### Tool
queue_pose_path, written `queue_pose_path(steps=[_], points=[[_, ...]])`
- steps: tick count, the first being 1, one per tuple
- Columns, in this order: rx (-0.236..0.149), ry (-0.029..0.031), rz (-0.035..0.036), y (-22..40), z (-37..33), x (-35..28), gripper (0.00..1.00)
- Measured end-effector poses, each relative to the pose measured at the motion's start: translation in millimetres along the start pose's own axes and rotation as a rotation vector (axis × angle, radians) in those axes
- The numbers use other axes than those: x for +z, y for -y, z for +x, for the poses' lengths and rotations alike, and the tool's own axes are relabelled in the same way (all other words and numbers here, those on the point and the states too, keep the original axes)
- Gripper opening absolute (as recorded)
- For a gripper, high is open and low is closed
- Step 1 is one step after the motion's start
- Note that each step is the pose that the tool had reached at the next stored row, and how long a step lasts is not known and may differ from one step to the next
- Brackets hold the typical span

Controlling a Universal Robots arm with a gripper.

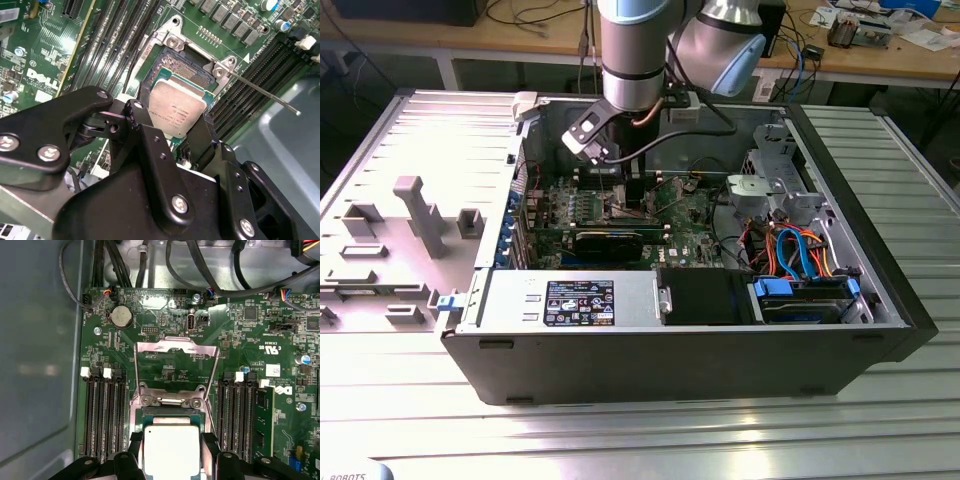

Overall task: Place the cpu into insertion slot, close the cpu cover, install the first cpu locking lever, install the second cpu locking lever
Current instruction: 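Place the cpu into insertion slot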

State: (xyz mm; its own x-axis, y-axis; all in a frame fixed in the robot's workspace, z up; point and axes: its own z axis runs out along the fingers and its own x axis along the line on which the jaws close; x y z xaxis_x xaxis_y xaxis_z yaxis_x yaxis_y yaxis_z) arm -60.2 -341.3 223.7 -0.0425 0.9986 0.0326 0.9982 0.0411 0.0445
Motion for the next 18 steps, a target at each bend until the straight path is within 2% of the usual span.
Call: queue_pose_path(steps=[9, 14, 18], points=[[0.006, 0.0005, -0.0002, 0.4, -0.2, 8.9, 0.54], [0.034, 0.0017, -0.0011, 3.0, -0.2, 12.0, 0.54], [0.038, 0.0019, -0.0013, 3.3, -0.2, 17.2, 0.54]])
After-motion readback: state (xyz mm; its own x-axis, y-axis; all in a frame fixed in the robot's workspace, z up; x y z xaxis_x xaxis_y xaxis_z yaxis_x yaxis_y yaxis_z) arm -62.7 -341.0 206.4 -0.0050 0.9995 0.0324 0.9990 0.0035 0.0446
